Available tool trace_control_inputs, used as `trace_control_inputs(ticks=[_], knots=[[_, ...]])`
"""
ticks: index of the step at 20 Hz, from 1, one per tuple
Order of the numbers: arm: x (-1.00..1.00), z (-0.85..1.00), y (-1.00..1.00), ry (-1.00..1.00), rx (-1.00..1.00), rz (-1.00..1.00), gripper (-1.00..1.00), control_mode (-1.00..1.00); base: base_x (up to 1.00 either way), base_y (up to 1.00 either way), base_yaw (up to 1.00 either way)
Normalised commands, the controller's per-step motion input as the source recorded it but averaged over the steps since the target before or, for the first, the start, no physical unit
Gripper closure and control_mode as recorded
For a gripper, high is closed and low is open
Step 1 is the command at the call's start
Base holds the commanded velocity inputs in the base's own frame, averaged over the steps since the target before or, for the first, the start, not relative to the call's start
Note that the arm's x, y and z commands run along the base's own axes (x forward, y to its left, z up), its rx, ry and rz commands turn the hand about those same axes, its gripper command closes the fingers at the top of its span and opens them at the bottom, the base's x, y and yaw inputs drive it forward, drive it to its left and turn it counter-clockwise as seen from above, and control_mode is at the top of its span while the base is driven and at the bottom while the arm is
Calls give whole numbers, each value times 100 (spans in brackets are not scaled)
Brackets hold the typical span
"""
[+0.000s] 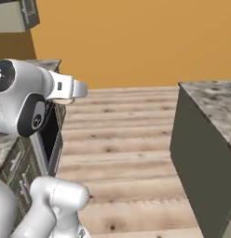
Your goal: Get the candle and the beer from the cabinet and move them to the dining counter.
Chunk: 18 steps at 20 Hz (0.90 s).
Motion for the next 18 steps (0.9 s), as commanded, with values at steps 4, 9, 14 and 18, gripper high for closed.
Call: trace_control_inputs(ticks=[4,9,14,18], knots=[[0,0,0,0,0,0,100,100,100,-45,0],[0,0,0,0,0,0,100,100,100,-55,21],[0,0,0,0,0,0,100,100,100,-9,22],[0,0,0,0,0,0,100,100,100,21,24]])
